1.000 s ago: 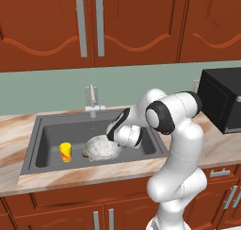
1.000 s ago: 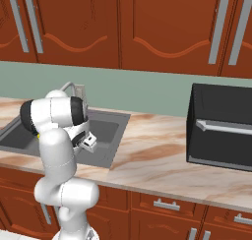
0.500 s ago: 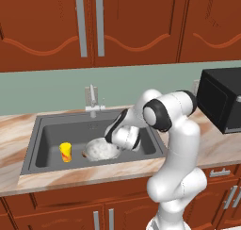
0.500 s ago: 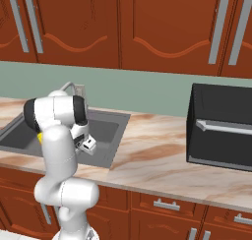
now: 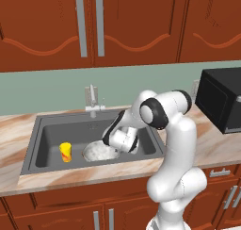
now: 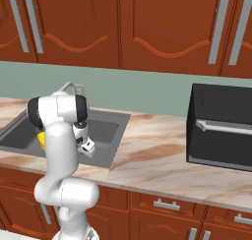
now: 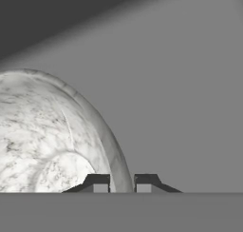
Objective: Pick the cup and bowl and place them in the sink. Then turn on the water.
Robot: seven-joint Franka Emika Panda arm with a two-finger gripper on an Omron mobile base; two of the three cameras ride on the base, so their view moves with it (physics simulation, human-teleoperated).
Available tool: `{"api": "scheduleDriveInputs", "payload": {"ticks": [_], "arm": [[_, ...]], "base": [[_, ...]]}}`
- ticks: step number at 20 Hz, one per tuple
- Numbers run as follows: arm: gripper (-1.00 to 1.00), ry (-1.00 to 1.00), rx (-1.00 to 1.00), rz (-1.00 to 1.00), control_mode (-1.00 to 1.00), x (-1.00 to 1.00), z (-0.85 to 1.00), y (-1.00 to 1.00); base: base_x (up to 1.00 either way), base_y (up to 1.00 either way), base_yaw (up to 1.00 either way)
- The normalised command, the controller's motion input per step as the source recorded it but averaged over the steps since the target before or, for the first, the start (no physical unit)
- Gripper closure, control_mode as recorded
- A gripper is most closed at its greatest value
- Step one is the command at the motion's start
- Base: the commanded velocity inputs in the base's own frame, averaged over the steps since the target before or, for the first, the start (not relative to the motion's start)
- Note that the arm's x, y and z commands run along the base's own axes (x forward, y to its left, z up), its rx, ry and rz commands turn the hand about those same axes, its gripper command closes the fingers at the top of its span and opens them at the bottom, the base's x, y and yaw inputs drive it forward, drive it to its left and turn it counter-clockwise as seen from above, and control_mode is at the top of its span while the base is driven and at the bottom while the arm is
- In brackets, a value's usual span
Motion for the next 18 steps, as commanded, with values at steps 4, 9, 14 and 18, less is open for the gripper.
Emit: {"api": "scheduleDriveInputs", "payload": {"ticks": [4,9,14,18], "arm": [[1.00,0.00,0.00,0.00,-1.00,0.00,-0.19,0.04],[1.00,0.00,0.00,0.00,-1.00,0.09,-0.19,0.06],[1.00,0.00,0.00,0.00,-1.00,0.13,-0.19,0.03],[1.00,0.00,0.00,0.00,-1.00,0.15,-0.22,0.01]], "base": [[0.00,0.00,0.00],[0.00,0.00,0.00],[0.00,0.00,0.00],[0.00,0.00,0.00]]}}
